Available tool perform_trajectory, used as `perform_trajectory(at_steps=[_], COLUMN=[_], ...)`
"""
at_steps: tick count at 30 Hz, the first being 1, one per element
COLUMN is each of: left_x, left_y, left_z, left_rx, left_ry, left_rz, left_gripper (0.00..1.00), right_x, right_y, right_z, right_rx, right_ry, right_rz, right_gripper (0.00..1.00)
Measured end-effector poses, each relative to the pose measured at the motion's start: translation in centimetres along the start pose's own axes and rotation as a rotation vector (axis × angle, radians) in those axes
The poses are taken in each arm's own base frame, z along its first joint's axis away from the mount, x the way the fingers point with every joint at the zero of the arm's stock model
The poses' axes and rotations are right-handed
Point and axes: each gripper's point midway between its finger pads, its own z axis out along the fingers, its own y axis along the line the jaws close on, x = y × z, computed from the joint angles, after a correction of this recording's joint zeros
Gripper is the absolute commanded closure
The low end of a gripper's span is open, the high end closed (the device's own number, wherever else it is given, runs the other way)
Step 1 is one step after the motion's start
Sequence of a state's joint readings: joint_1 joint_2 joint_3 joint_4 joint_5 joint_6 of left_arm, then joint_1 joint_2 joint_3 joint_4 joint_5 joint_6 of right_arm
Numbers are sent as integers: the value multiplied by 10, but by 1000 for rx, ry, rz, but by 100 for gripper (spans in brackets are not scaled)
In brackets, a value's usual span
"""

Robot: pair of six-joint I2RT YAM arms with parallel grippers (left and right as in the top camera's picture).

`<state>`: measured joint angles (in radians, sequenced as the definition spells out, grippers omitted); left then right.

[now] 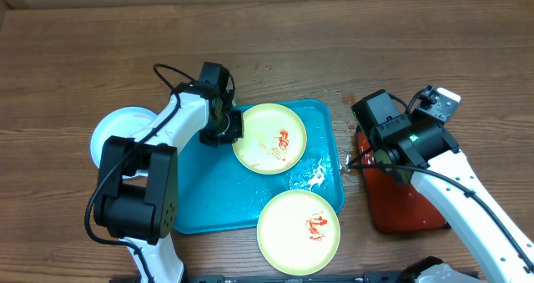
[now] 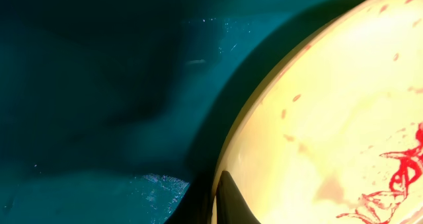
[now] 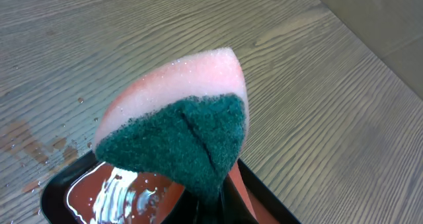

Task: Clean dirty plates on tray and stack at the side
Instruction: 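Grasp the sponge in the red tray with the right gripper and lift it, then carry the sponge with the right gripper onto the yellow plate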

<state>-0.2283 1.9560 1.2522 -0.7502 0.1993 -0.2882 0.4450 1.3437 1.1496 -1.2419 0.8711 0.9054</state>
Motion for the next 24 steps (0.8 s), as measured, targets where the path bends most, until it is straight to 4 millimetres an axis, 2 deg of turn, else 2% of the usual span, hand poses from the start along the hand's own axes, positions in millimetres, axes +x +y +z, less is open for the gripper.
perform_trajectory(at_steps=[20, 22, 24], left_x=[0, 0, 0], left_y=[0, 0, 0], left_z=[0, 0, 0], left_rx=[0, 0, 0], left_ry=[0, 0, 0], left_rz=[0, 0, 0], left_gripper=[96, 96, 96], right_x=[1, 4, 15], right_y=[1, 6, 19], right_z=[0, 0, -1], right_rx=[-3, -29, -98], right_ry=[4, 29, 97], right_rz=[1, 10, 32], right_gripper=[96, 96, 96])
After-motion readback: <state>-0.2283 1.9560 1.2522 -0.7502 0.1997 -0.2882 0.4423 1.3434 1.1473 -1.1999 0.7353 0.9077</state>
